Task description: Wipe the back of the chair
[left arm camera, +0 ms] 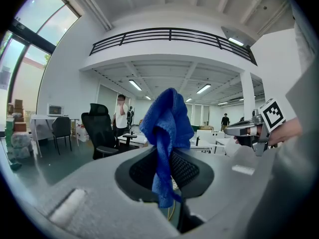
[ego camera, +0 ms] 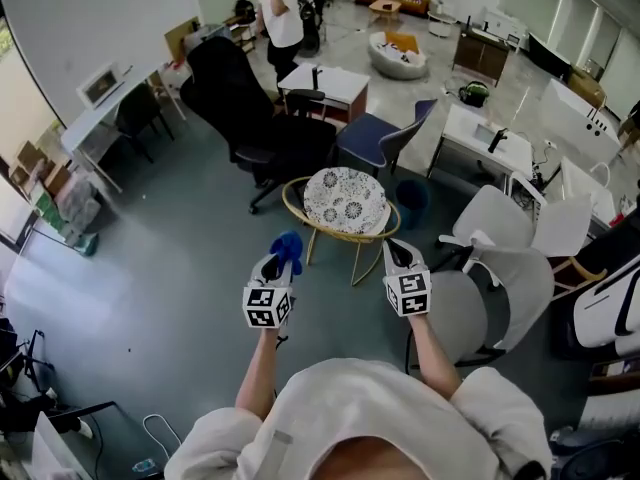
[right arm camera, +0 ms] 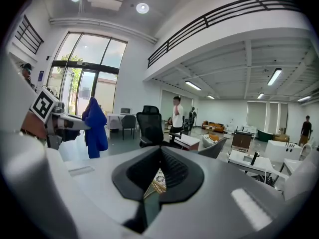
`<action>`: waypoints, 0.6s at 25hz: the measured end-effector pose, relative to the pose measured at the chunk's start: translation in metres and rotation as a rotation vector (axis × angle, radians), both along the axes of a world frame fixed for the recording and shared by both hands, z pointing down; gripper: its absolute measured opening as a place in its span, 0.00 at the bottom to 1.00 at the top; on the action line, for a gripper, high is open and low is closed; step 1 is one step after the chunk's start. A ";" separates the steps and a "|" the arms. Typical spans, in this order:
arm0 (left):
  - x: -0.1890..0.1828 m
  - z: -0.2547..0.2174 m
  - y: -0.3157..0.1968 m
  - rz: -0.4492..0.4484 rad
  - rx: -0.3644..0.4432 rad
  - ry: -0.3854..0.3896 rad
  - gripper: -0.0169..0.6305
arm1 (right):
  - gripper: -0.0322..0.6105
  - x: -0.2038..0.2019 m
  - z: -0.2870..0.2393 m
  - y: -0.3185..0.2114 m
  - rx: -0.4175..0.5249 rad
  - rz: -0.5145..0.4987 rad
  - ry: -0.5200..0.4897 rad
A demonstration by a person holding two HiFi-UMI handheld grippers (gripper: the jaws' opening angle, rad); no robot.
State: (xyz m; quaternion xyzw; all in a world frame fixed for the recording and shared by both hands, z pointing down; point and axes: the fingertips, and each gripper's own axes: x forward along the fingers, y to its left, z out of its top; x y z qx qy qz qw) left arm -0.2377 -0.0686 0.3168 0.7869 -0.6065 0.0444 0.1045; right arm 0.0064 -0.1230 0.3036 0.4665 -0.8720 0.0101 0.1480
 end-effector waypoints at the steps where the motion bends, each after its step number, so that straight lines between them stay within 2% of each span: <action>1: -0.002 0.001 -0.005 0.000 0.003 -0.002 0.11 | 0.05 -0.002 0.001 -0.004 0.000 0.000 -0.001; 6: -0.006 0.004 -0.023 0.003 -0.001 -0.013 0.11 | 0.05 -0.004 0.013 -0.014 -0.023 -0.007 0.000; 15: 0.006 0.027 -0.020 -0.052 -0.064 -0.032 0.11 | 0.05 0.008 0.033 -0.011 -0.080 -0.076 -0.012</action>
